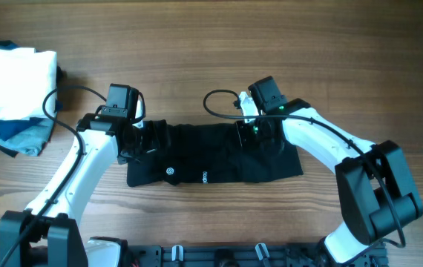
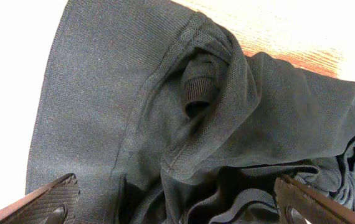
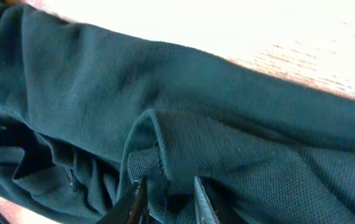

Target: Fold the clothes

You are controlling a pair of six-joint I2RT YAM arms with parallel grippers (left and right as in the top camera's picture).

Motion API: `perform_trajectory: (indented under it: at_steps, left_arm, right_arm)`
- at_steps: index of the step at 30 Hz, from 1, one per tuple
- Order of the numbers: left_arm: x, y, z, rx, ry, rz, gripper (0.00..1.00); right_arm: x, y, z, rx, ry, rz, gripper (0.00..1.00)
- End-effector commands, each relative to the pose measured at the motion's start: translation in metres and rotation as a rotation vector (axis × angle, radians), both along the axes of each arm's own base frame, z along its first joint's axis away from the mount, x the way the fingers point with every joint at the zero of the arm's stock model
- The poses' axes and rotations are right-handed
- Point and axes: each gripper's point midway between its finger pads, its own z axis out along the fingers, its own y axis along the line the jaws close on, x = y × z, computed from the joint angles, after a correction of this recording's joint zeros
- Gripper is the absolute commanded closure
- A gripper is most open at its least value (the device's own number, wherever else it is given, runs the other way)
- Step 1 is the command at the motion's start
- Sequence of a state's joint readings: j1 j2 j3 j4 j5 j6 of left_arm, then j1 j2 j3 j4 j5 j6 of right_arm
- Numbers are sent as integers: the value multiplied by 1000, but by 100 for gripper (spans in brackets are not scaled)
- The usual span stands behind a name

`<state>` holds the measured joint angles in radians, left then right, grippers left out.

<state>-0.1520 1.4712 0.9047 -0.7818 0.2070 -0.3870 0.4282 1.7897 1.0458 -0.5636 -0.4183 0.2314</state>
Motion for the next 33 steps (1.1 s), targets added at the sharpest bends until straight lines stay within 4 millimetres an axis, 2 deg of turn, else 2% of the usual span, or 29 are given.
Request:
perform_trajectory:
  at_steps: [1, 3, 5, 8, 10, 12, 21, 25, 26, 29, 33]
  left_arm:
    - [5, 3, 10, 10, -35, -8, 0]
    - [5, 17, 7, 93, -35, 11, 0]
    - [5, 20, 5, 109, -32, 14, 0]
    - [3, 18, -1, 107, -19, -29, 0]
    - [0, 9, -6, 64, 0, -81, 0]
    - [-2, 1, -15, 27, 33, -119, 0]
    - [-22, 4, -75, 48, 241, -171, 4]
    - [-31, -7, -86, -19, 288, -221, 31]
    - [-31, -7, -86, -18, 288, -221, 42]
    - [-30, -6, -85, -18, 285, -220, 68]
    - [-20, -2, -78, -22, 273, -197, 86]
  right_arm:
    - [45, -13, 56, -29, -153, -91, 71]
    - [60, -38, 95, -76, -210, -207, 67]
    - [57, -59, 113, -99, -218, -277, 59]
    - [44, -86, 109, -180, -163, -332, 59]
    - [38, -94, 103, -213, -128, -356, 59]
    - [36, -95, 101, -220, -118, -363, 58]
    - [34, -96, 100, -224, -110, -363, 57]
    - [34, -96, 99, -225, -108, -363, 57]
    - [34, -96, 99, -227, -108, -363, 57]
    - [34, -99, 99, -240, -109, -367, 56]
    - [34, -99, 99, -243, -110, -371, 57]
